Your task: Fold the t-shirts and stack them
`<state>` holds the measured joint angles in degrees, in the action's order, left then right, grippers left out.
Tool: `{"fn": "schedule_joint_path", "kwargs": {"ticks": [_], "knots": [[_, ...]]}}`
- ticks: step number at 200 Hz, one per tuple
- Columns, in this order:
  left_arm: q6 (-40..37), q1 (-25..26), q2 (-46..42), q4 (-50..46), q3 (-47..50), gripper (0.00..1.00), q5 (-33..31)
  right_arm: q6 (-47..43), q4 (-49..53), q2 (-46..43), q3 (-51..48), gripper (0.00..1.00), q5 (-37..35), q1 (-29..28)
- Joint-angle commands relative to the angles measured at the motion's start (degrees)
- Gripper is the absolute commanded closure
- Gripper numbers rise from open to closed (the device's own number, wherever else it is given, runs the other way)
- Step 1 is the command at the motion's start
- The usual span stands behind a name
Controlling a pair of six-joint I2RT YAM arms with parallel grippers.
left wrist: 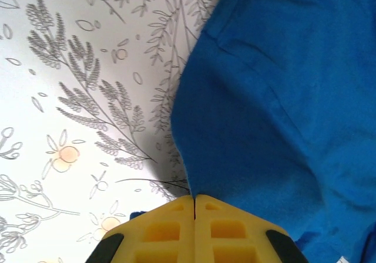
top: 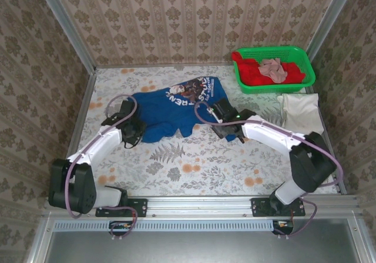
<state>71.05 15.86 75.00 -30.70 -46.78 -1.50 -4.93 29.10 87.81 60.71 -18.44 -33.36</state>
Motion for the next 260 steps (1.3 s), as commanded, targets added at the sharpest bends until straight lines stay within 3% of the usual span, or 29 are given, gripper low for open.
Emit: {"fn": "schedule_joint_path", "kwargs": {"ticks": [1,30,47,77,97,177,234,260], "knots": [[-2.02,-1.77,-1.57,-1.17,1.60,1.00,0.34,10.76,2.09,-5.26,-0.68,0.25,7.45,5.67],[-3.73,-4.10,-1.55,-1.72,1.65,1.00,1.40,27.29,5.59,-4.99,0.25,0.25,19.17,15.97],[-4.55,-4.94,-1.64,-2.64,1.26,1.00,1.66,34.03,6.24,-3.84,-0.43,0.30,27.57,20.79],[-5.83,-6.27,-1.27,-3.14,0.83,1.00,2.61,34.87,8.73,-1.18,-1.03,0.43,35.11,22.28],[-6.68,-6.94,-0.44,-3.19,0.37,1.00,3.46,35.07,10.07,0.38,-2.20,0.57,34.35,20.94],[-7.15,-8.68,-0.54,-3.36,0.71,1.00,4.49,34.35,13.59,14.15,2.69,0.58,25.42,10.79],[-7.23,-10.45,-2.21,-3.05,2.53,1.00,4.92,36.22,15.88,18.10,6.38,0.98,11.90,11.85],[-7.85,-11.36,-2.58,-3.37,2.67,1.00,5.28,36.21,15.20,16.47,6.97,1.00,9.95,13.62]]}}
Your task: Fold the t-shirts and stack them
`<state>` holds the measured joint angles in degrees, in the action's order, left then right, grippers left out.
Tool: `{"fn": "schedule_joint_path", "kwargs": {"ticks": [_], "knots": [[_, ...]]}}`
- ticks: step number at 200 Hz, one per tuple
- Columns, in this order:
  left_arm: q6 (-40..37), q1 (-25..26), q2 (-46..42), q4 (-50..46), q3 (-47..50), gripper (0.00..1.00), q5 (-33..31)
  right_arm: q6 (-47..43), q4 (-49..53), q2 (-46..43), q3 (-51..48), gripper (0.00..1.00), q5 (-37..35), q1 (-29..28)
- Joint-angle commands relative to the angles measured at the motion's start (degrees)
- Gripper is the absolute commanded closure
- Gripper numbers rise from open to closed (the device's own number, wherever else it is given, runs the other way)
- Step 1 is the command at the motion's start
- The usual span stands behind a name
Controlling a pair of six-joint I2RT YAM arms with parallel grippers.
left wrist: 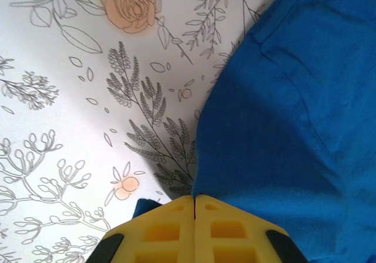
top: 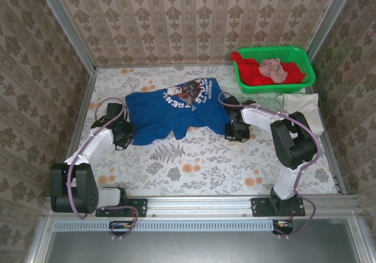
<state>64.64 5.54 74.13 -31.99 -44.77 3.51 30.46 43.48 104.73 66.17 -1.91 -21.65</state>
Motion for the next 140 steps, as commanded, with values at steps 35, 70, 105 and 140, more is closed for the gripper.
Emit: {"fn": "schedule_joint_path", "kwargs": {"ticks": [35,70,105,140], "knots": [[-1.66,-2.10,-2.26,-2.29,0.93,1.00,0.51,0.85,0.75,-2.68,1.33,1.00,-9.54,4.53],[-2.30,-2.98,-2.39,-2.27,1.39,1.00,1.17,1.03,-1.31,-5.72,0.25,1.00,-12.06,6.72],[-2.29,-3.26,-2.37,-1.38,2.25,1.00,2.09,3.73,-5.32,-10.21,-3.29,0.67,-13.09,7.84],[-1.65,-3.33,-2.23,-0.71,3.55,1.00,2.80,12.12,-6.87,-14.99,-5.70,0.30,-10.19,8.54]]}}
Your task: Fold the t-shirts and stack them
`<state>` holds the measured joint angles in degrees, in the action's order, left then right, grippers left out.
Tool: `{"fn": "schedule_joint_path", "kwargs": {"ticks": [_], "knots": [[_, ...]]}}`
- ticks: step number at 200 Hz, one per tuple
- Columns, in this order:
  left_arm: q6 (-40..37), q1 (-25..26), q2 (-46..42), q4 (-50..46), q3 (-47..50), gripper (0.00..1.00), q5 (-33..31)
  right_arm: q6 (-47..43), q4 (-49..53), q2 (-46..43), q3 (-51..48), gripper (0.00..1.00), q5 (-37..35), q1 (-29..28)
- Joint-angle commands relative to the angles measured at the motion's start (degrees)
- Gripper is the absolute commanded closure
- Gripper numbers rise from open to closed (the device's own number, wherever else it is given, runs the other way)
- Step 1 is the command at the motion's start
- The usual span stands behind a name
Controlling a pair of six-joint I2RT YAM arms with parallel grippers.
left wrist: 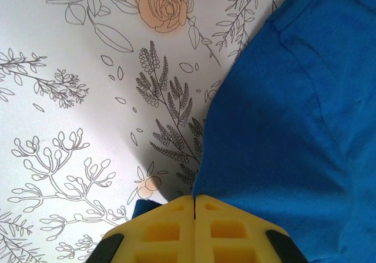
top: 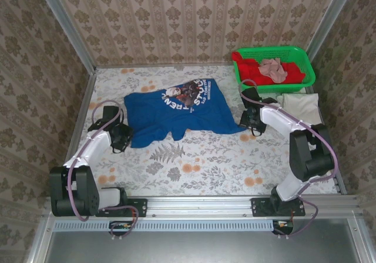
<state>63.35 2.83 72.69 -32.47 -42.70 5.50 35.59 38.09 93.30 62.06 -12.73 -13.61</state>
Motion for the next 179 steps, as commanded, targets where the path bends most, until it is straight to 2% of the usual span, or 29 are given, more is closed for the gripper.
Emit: {"fn": "schedule_joint_path", "kwargs": {"ticks": [1,24,64,82,109,150,179], "knots": [[-0.35,-0.67,-0.83,-0.23,1.48,1.00,0.86,7.27,-1.50,-3.74,-1.64,0.29,0.79,0.55],[0.48,-0.68,-2.10,-0.98,2.67,1.00,1.51,15.00,-1.78,-7.35,-2.11,0.19,4.17,0.72],[2.51,-0.66,-5.85,-4.35,4.44,1.00,0.50,30.79,-6.81,-15.71,-8.59,0.16,8.26,0.95],[2.25,-0.45,-6.08,-3.43,4.28,1.00,1.02,31.78,-10.16,-16.75,-9.54,0.16,10.39,0.86],[0.32,1.48,-4.57,-3.62,3.21,1.00,-1.66,30.34,-8.65,-16.55,-7.14,0.13,11.28,-0.02],[0.25,1.68,-0.07,-0.26,1.01,1.00,-2.08,38.05,-14.62,-19.08,-12.36,0.14,12.43,-2.96],[-3.93,1.47,5.75,-2.00,-4.92,1.00,-1.28,42.73,-20.32,-18.99,-16.33,0.14,14.10,-3.97]]}}
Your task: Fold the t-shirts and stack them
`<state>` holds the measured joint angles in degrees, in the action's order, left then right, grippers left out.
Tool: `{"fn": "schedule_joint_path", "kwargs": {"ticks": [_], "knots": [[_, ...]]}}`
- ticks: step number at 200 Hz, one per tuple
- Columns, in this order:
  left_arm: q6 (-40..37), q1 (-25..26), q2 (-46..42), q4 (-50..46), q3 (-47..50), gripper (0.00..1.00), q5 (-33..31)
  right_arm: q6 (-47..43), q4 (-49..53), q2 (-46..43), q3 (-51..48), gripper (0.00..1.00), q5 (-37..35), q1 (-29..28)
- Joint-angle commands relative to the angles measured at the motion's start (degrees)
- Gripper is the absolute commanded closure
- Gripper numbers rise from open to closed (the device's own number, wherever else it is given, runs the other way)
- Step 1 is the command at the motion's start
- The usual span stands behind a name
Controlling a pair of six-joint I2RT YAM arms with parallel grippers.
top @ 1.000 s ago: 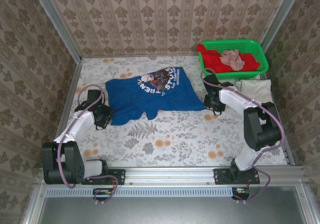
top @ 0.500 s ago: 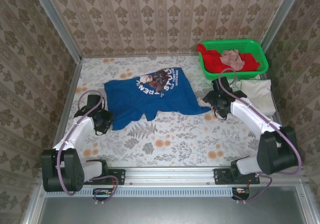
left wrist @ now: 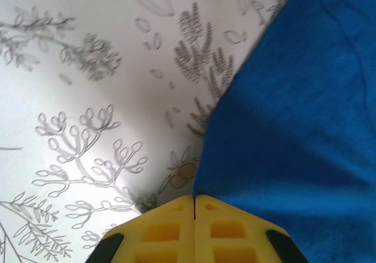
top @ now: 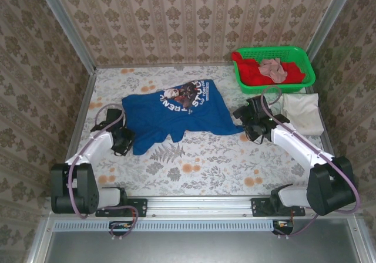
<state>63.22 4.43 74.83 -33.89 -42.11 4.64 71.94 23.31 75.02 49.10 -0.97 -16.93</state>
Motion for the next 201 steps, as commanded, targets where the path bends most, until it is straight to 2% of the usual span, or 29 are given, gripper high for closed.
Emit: {"fn": "schedule_joint_path", "kwargs": {"ticks": [1,35,66,103,133,146,170,201], "knots": [[-3.85,-0.17,3.81,-0.66,-5.78,1.00,-0.38,6.55,-5.68,-0.74,-3.51,0.14,2.41,-0.65],[-2.96,-0.05,7.18,2.05,-7.08,1.00,3.62,11.38,-12.07,3.54,-5.88,0.14,5.68,-0.65],[-0.61,0.27,5.93,2.94,-5.39,1.00,2.55,12.61,-13.55,6.19,-5.78,0.15,4.30,-0.08],[-0.17,-0.16,3.48,1.29,-3.48,1.00,0.75,9.06,-14.74,8.65,-5.83,0.16,6.01,5.58],[1.59,-0.30,3.39,1.02,-2.89,1.00,0.59,2.61,-9.71,10.78,-3.15,0.17,6.42,8.84],[2.31,-0.21,3.31,1.11,-2.89,1.00,0.37,0.30,-7.91,11.15,-2.44,0.21,6.42,10.07],[2.87,-0.29,2.65,0.69,-2.91,1.00,-0.35,-2.72,-8.26,12.61,-2.61,0.41,8.18,11.68],[3.29,-0.22,1.55,0.06,-2.48,1.00,-0.88,-3.83,-9.81,16.13,-2.01,0.52,13.23,12.18]]}}
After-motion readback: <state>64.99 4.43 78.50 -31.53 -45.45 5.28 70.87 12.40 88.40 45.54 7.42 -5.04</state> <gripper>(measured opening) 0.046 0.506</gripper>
